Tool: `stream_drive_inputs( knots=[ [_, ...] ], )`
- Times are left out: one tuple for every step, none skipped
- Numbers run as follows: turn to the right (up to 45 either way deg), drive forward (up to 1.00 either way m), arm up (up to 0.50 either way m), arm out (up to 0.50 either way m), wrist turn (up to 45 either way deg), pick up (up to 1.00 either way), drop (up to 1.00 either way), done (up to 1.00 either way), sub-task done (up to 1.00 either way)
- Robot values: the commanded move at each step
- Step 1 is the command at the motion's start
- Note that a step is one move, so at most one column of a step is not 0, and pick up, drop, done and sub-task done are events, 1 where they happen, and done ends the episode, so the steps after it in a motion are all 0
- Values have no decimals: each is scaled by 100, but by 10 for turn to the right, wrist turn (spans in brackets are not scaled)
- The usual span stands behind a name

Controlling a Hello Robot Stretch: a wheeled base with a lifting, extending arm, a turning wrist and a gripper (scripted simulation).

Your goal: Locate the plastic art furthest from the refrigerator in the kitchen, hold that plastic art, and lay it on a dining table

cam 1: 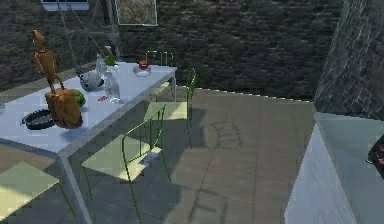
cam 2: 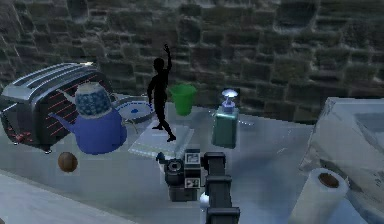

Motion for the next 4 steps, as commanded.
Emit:
stream_drive_inputs(
  knots=[
    [0, 0, 10, 0, 0, 0, 0, 0, 0],
    [0, 0, 6, 0, 0, 0, 0, 0, 0],
    [0, 0, 0, 0, -450, 0, 0, 0, 0],
    [0, 0, 0, 0, -450, 0, 0, 0, 0]
  ],
)
